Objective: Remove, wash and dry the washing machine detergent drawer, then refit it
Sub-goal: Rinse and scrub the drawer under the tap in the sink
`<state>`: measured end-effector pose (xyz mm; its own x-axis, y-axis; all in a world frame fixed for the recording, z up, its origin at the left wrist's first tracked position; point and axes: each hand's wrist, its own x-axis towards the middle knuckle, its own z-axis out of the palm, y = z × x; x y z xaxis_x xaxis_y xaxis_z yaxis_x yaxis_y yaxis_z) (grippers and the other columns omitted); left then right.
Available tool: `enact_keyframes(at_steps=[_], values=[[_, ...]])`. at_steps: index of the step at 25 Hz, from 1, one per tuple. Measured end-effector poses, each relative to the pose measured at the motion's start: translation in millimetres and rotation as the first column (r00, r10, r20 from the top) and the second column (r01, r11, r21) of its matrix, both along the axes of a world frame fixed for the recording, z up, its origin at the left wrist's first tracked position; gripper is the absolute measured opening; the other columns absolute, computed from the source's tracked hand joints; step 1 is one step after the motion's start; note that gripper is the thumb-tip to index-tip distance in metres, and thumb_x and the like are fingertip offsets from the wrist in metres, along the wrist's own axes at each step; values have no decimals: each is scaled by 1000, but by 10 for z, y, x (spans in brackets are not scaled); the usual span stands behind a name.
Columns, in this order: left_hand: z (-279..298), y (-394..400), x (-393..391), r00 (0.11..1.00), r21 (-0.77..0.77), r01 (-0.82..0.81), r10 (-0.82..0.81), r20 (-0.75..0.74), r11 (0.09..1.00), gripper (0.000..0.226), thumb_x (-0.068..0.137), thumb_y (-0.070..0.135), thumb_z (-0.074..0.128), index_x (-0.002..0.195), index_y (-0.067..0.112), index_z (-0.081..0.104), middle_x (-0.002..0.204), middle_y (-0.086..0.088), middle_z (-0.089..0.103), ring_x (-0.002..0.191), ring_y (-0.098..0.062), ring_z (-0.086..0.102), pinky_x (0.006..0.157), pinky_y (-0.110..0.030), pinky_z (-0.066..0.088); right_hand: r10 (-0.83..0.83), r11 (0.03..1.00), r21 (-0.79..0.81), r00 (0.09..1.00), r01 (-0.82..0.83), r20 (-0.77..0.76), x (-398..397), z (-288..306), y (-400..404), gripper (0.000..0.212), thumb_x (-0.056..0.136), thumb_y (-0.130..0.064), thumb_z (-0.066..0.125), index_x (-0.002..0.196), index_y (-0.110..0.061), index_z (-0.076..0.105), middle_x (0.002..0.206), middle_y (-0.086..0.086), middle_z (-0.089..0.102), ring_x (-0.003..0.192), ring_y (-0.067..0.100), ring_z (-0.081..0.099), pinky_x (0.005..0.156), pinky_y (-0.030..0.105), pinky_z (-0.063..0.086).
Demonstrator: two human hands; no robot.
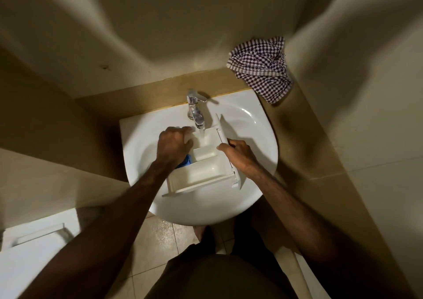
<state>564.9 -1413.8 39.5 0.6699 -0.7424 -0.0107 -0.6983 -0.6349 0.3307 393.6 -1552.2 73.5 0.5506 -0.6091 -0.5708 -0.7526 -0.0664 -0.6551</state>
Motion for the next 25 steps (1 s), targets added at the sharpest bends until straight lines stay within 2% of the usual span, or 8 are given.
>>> enact_keyframes(at_steps=[3, 6, 10, 12, 15, 18, 22, 25], values=[[-41, -217, 111, 988, 127, 138, -147, 58, 982, 29, 96, 28, 57, 116, 17, 76, 104, -15, 76, 93, -37, 68, 81, -39, 50, -4, 1000, 24, 1000, 4, 11, 46, -10, -3, 28, 78, -53, 61, 88, -31, 75, 86, -4, 74, 92, 26, 69, 93, 45, 56], [-47, -377, 159, 983, 110, 118, -100, -154, 987, 28, 93, 39, 68, 105, 14, 76, 100, -19, 74, 92, -39, 67, 72, -34, 43, -16, 1000, 25, 1000, 16, 16, 73, -4, -29, 21, 81, -47, 66, 65, -33, 69, 68, -5, 63, 83, 27, 64, 82, 40, 51], [-144, -451, 242, 933, 149, 143, -83, -351, 978, 43, 97, 49, 63, 115, 12, 72, 109, -15, 73, 101, -35, 66, 84, -36, 46, -20, 1000, 2, 1000, 20, 8, 78, -27, -46, 27, 76, -51, 64, 79, -26, 73, 70, -3, 66, 84, 29, 67, 84, 42, 54], [-191, -450, 244, 918, 159, 233, -162, -363, 959, 43, 104, 42, 55, 119, 5, 70, 115, -18, 72, 107, -35, 66, 89, -36, 46, -18, 1000, -12, 1000, 18, -7, 61, -43, -65, 25, 79, -49, 64, 80, -25, 73, 72, -3, 67, 84, 28, 67, 84, 42, 55], [-223, -415, 265, 895, 175, 248, -156, -418, 953, 35, 107, 25, 52, 128, -1, 61, 124, -21, 68, 112, -35, 63, 93, -32, 43, -20, 999, -40, 1000, 20, -6, 38, -50, -81, 27, 78, -49, 62, 87, -27, 74, 79, -3, 72, 85, 27, 68, 84, 41, 55], [-195, -390, 248, 930, 131, 200, -146, -338, 971, 30, 105, 28, 55, 119, 5, 67, 115, -19, 72, 101, -34, 66, 85, -34, 45, -24, 999, -33, 1000, 25, 12, 39, -53, -74, 29, 76, -49, 62, 90, -28, 76, 82, -1, 75, 88, 28, 70, 86, 43, 57], [-154, -426, 185, 968, 128, 173, -144, -203, 977, 52, 101, 57, 48, 114, 16, 76, 108, -14, 76, 96, -34, 67, 79, -33, 43, -59, 997, -49, 998, 61, 36, 41, -72, -91, 15, 81, -43, 66, 73, -31, 72, 64, -7, 63, 76, 25, 64, 76, 38, 52], [-136, -459, 195, 956, 149, 196, -155, -251, 969, 45, 105, 47, 49, 118, 11, 73, 110, -16, 74, 98, -33, 66, 78, -31, 39, -39, 997, -65, 998, 41, 42, 46, -51, -75, 21, 78, -47, 64, 88, -34, 76, 75, -7, 71, 83, 25, 68, 80, 39, 57]])
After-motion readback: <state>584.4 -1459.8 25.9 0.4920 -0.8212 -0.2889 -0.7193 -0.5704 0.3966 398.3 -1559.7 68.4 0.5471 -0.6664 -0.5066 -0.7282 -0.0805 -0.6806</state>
